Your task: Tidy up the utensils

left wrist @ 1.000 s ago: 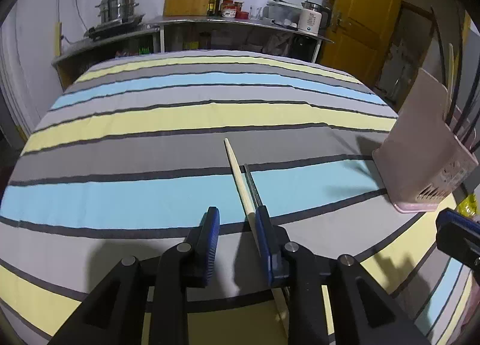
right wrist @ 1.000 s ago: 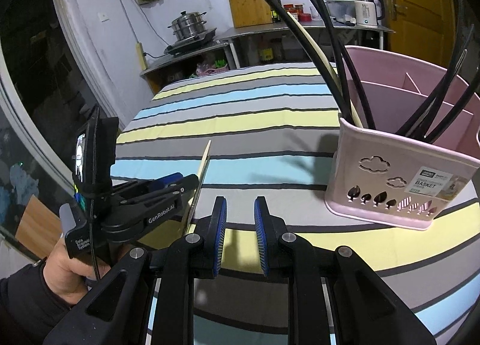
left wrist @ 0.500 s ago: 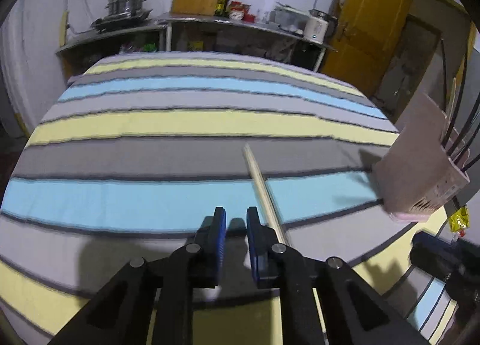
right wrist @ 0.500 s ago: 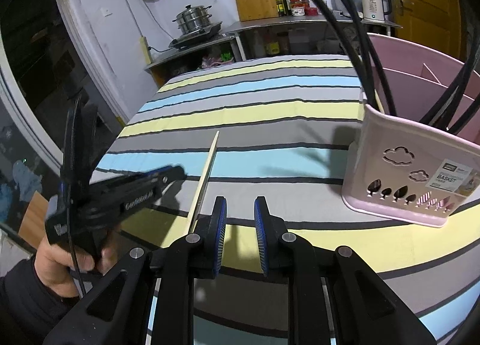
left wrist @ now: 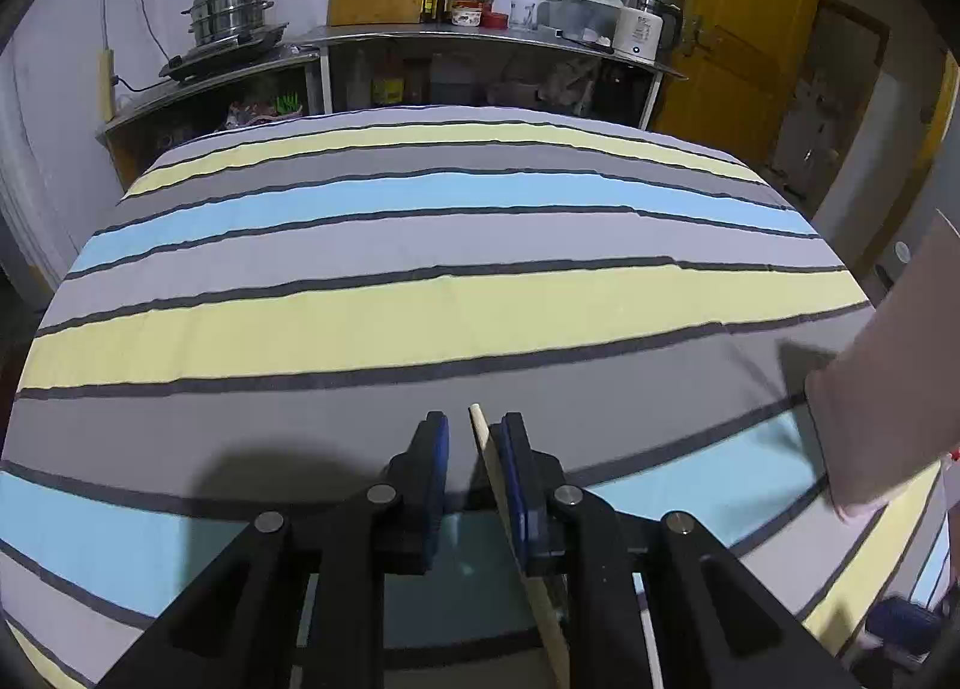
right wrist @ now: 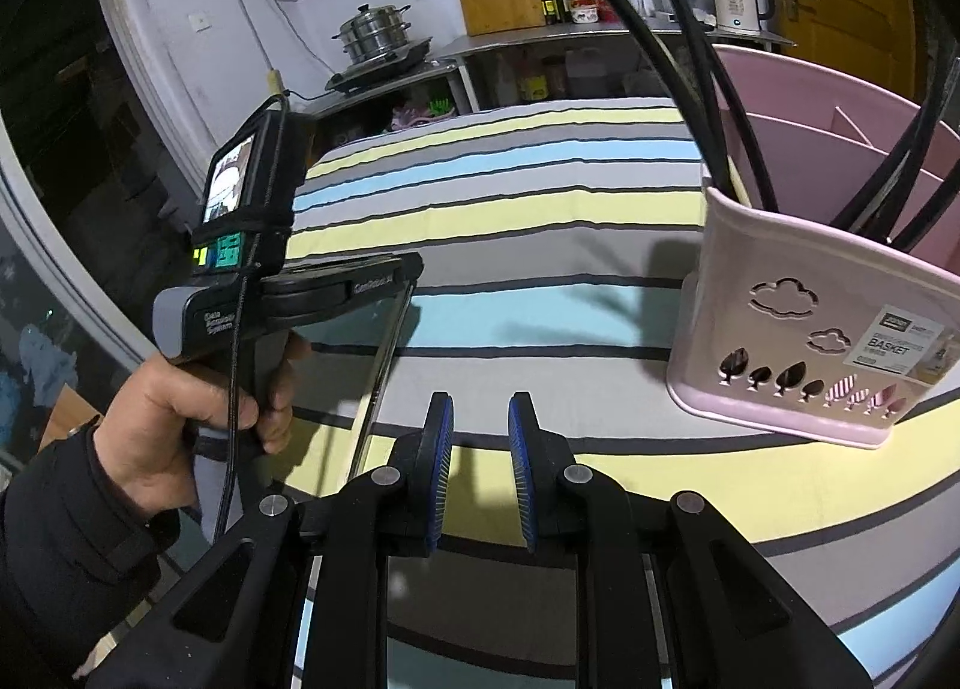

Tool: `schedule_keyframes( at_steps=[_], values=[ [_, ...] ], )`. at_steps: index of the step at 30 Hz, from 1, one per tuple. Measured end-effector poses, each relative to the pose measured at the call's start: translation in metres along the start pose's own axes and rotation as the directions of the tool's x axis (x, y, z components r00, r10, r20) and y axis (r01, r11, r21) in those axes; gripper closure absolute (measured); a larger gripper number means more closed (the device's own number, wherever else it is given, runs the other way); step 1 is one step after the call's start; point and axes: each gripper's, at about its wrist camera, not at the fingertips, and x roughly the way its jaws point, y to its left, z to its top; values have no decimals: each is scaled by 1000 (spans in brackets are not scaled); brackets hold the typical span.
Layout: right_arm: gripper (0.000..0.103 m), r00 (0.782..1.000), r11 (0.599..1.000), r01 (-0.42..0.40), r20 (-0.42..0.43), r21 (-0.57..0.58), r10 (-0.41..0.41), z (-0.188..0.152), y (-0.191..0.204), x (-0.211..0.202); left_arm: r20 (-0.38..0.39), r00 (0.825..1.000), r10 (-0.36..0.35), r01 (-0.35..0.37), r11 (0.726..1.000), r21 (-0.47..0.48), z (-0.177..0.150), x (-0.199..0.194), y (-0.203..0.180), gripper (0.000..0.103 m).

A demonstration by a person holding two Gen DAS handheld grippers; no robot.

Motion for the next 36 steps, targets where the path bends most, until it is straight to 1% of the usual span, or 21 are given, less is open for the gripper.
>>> schedule_keyframes(
  at_steps=[3, 6, 9, 11, 13, 15, 18, 24, 27, 28, 29, 31, 34, 36],
  values=[
    [83, 1000, 1000, -12, -7, -2, 12, 0, 3, 5, 5, 1000, 7, -7, 1000, 2, -10, -8, 12, 92],
    [83, 1000, 1000, -21, -16, -3, 21, -1, 7, 11, 5, 1000, 3, -3, 1000, 0, -20, -17, 21, 92],
    [83, 999, 1000, -28, -20, -10, 28, 0, 9, 14, 3, 1000, 18, -18, 1000, 16, -27, -23, 26, 92],
    [83, 999, 999, -30, -23, -17, 30, 0, 12, 15, 0, 1000, 19, -19, 1000, 8, -32, -29, 31, 92],
    [83, 999, 999, -30, -30, -26, 29, 0, 12, 18, -9, 1000, 3, -3, 1000, -25, -36, -36, 37, 92],
    [83, 999, 999, -32, -37, -33, 31, 1, 14, 23, -19, 999, -36, 35, 997, -75, -42, -42, 43, 92],
    [83, 998, 998, -40, -44, -49, 38, 5, 21, 32, -29, 996, -79, 75, 990, -122, -49, -48, 44, 91],
    [84, 997, 996, -50, -59, -69, 45, 13, 30, 50, -31, 995, -91, 85, 984, -156, -59, -53, 40, 85],
    [84, 997, 996, -51, -66, -73, 46, 16, 32, 56, -18, 998, -68, 65, 991, -116, -61, -52, 33, 85],
    [84, 996, 996, -52, -70, -74, 47, 17, 33, 59, -19, 999, -49, 47, 995, -92, -60, -52, 32, 91],
    [84, 996, 996, -52, -73, -75, 47, 18, 35, 62, -22, 999, -36, 34, 997, -74, -60, -52, 33, 93],
    [84, 996, 995, -54, -80, -80, 47, 20, 37, 67, -30, 999, -46, 44, 997, -62, -58, -51, 38, 97],
    [84, 994, 994, -57, -95, -89, 49, 21, 41, 75, -31, 999, -12, 11, 999, -36, -55, -51, 47, 97],
    [84, 993, 994, -60, -104, -96, 50, 22, 44, 81, -38, 999, -21, 20, 999, -34, -53, -51, 55, 97]
  ],
)
